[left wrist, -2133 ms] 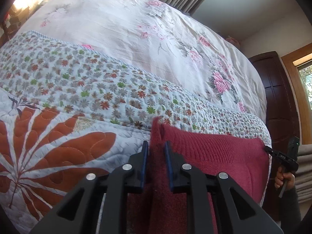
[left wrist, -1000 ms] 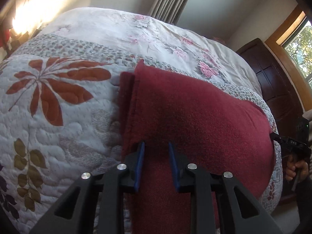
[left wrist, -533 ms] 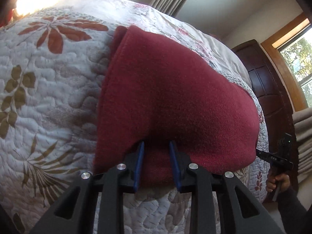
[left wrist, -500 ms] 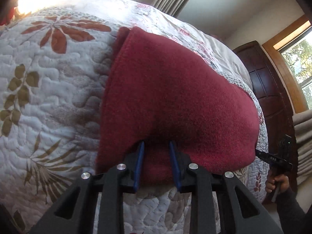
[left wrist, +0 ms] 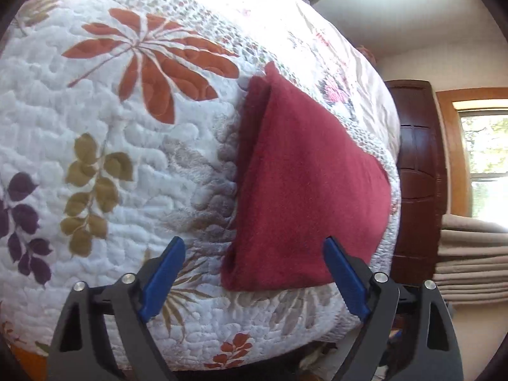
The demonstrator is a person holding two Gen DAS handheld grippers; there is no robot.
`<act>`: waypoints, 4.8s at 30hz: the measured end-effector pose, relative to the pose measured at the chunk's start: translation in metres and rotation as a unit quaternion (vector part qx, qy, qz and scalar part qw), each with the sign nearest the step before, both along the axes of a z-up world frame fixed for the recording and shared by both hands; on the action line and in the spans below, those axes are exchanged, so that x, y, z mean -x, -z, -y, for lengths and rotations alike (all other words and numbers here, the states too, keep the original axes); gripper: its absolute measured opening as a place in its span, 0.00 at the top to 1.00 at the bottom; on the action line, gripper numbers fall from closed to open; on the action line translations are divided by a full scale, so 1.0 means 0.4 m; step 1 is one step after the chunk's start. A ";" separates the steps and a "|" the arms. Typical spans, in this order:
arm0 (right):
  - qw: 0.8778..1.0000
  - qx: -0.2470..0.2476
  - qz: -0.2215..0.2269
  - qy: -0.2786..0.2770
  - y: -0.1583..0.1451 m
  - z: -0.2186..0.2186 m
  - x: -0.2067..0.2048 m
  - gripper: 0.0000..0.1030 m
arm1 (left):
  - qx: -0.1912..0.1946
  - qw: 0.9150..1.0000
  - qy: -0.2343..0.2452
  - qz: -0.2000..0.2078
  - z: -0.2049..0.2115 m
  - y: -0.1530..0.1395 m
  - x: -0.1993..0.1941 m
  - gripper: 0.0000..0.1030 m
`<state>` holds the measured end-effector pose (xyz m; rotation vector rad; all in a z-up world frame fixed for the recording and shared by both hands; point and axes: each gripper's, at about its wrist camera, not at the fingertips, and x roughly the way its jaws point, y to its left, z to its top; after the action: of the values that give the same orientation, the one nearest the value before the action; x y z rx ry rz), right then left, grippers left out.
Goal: Fold small clothes
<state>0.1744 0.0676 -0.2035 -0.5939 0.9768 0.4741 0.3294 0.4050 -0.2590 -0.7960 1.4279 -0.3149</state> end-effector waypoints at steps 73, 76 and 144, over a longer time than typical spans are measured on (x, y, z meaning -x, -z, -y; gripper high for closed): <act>0.997 0.010 0.053 -0.051 -0.068 -0.315 -0.281 0.85 | 0.172 0.982 0.021 -0.074 0.096 0.140 -0.349 0.80; 0.997 0.005 0.056 -0.046 -0.082 -0.305 -0.281 0.85 | 0.163 0.984 0.027 -0.064 0.102 0.112 -0.356 0.81; 0.950 -0.228 0.094 0.191 -0.273 0.252 -0.243 0.85 | -0.068 0.978 0.196 0.021 0.825 -0.375 -0.496 0.83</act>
<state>0.2716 -0.0330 -0.0942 -0.0250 0.7419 0.2749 0.5278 0.0752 -0.1090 -0.3900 1.5453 -0.5251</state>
